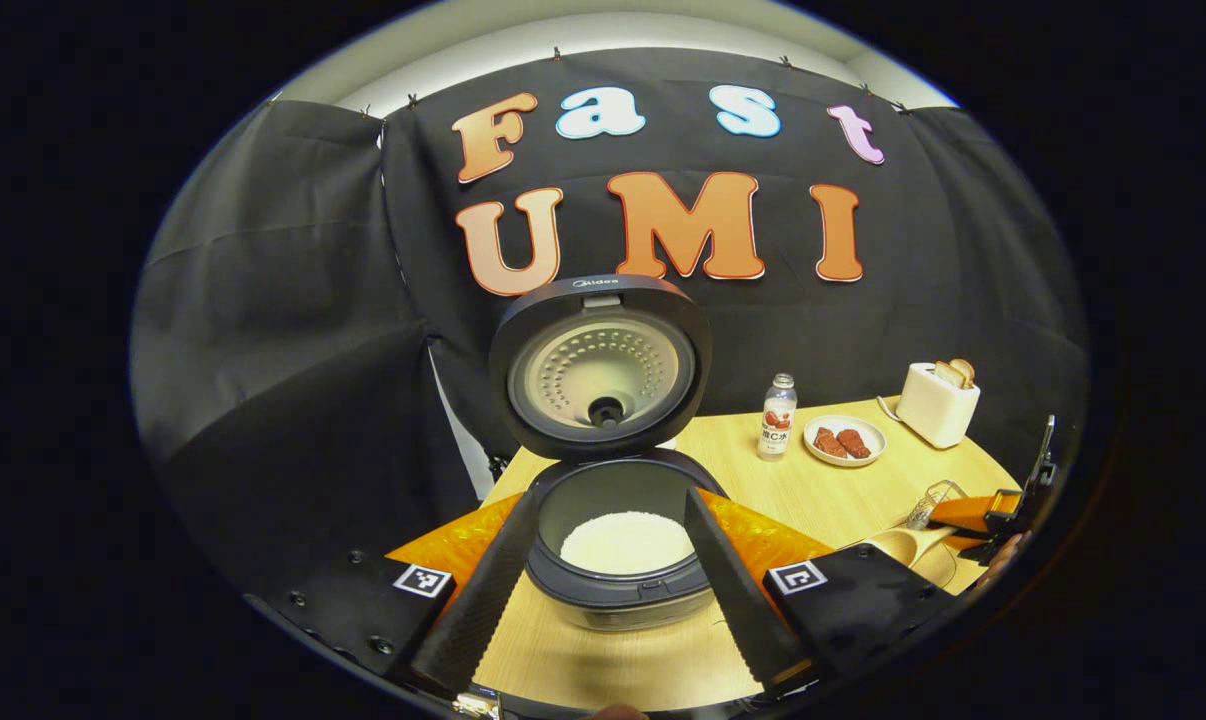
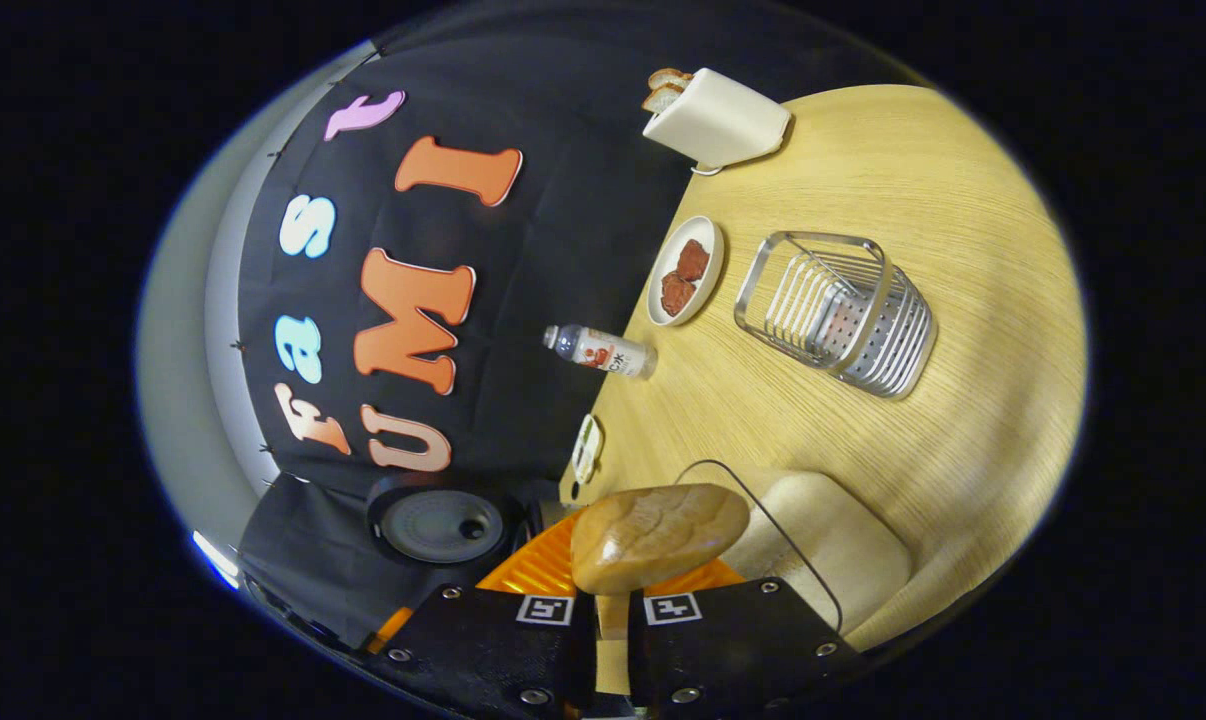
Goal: Close the left gripper, press the button to open the rice cooker; take a wooden spoon from the chopstick holder with the right hand, scoop a spoonful of rice and pour it into the rice cooker, then put the wooden spoon back into the chopstick holder.
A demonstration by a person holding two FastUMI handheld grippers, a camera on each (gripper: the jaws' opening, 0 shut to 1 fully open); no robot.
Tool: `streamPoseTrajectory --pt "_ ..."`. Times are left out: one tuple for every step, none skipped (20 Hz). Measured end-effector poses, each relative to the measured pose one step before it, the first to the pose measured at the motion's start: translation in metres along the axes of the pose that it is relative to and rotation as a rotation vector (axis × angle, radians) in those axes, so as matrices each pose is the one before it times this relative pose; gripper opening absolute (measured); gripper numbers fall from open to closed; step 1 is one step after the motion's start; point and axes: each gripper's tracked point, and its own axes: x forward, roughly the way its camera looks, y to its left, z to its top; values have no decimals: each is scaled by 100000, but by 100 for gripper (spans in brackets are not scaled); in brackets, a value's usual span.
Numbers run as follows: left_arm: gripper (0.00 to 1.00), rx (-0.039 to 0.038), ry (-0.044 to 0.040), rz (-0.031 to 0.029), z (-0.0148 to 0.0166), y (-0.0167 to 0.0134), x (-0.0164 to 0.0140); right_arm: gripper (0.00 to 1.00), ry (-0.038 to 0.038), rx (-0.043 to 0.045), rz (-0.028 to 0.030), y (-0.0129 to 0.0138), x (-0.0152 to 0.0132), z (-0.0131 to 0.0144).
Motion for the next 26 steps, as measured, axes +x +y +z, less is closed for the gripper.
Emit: streamPoseTrajectory --pt "99 -320 -836 168 232 31 70 12 -520 2370 2465 917 -175 618" --pt "95 -421 -975 593 250 54 -47 12 -192 1941 2524 962 42 447" --pt "94 -645 -923 579 312 116 -1 12 195 2275 2572 1054 -8 206" --pt "95 -750 -1298 568 299 182 -102 12 257 1284 2540 1011 308 153" --pt "95 -654 -1216 38 377 162 -94 12 351 1113 2330 1050 271 155" --pt "100 -401 -1312 574 247 271 -126 12 1230 835 836 814 593 -210" --pt "100 -195 -909 676 260 297 -16 12 2731 1193 -316 623 441 -578" --pt "95 -138 -1071 1033 99 303 -58 12 1058 -885 257 736 585 -346" --pt "99 -91 -1120 895 287 283 -59 11 1370 -713 890 1095 909 -375" --pt "99 -76 -1359 1171 308 426 -181 11 2365 -760 1287 1170 746 -781" --pt "99 -476 -1732 1132 439 512 -251 12 2565 -586 1628 1130 819 -815" --pt "97 -709 -1356 840 270 572 -223 12 2247 -1041 1937 1206 908 -797" --pt "94 -614 -662 930 93 638 -170 11 2044 -865 1801 1266 1034 -820" --pt "100 -459 -181 1102 -160 744 -156 12 1954 -806 1564 946 1102 -716" --pt "100 86 -411 1607 -61 889 -93 12 1670 -397 1198 795 1047 -670" --pt "99 -13 -353 1315 -9 817 -19 12 1795 -147 945 483 1033 -533" --pt "99 -237 -231 1114 -130 658 -63 12 1638 -184 386 459 1043 -647" --pt "99 -578 -27 1037 -144 622 -58 12 1222 -232 199 323 1154 -450" --pt "100 -263 486 1216 -366 699 5 12 1274 -618 192 83 1015 -601" --pt "97 -153 439 1203 -310 784 14 11 818 -165 -69 -11 1059 -544" --pt "94 -93 166 743 -142 610 37 11 1143 -274 -369 113 1035 -303" --pt "97 238 133 938 -132 613 105 12 720 51 -527 -145 899 -293" --pt "100 343 115 866 -89 571 151 11 738 -309 -798 -215 1041 -451" --pt "94 432 202 902 -114 400 13 12 477 -174 -887 -177 845 -295" --pt "95 206 552 519 -122 346 138 11 711 -1624 -991 -94 881 -467" --pt "95 -58 468 14 -183 76 -15 12 1022 -1432 -2503 -358 783 -453"
